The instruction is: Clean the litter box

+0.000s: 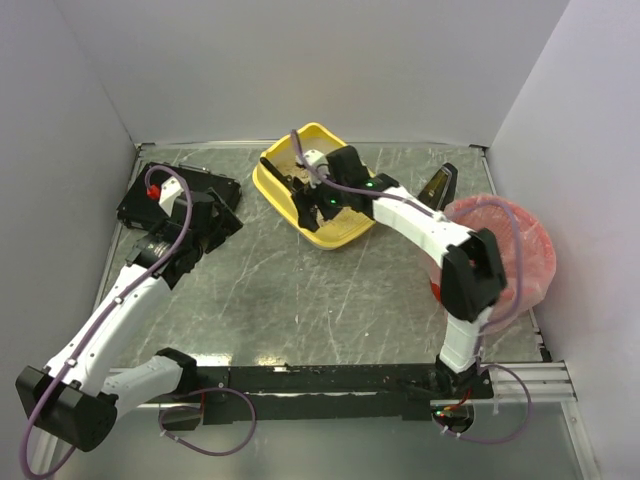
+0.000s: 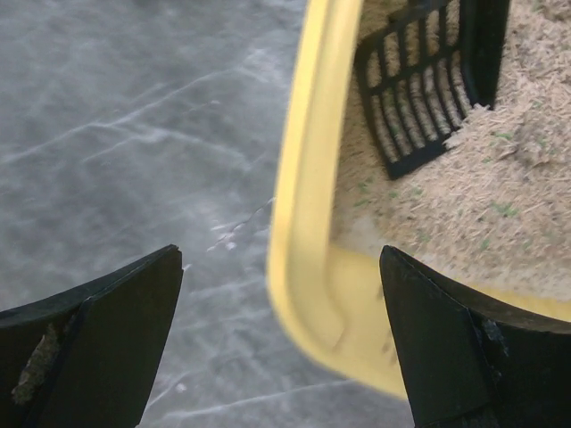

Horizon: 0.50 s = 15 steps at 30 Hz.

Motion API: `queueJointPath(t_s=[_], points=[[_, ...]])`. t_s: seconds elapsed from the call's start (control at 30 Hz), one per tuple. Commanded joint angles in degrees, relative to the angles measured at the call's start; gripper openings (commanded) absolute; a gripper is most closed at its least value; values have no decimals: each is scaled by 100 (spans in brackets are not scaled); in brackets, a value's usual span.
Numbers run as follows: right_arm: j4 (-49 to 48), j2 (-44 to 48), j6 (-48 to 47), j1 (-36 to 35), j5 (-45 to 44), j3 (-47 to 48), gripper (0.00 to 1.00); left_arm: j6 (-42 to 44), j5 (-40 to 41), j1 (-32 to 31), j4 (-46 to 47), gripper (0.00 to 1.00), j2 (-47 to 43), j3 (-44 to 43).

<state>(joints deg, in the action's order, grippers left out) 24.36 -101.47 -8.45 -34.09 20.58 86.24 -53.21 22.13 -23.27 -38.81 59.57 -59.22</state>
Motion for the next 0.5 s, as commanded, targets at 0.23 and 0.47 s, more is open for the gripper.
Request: queueJointPath(t_s=[0.23,0.47], points=[[596,-1278,-755,-318,-784,1247,100,-84,212,24,-4,97,-156,16],[666,-1463,-746,-274,-643,1229,100,-269,415,24,-101,97,-270,7]])
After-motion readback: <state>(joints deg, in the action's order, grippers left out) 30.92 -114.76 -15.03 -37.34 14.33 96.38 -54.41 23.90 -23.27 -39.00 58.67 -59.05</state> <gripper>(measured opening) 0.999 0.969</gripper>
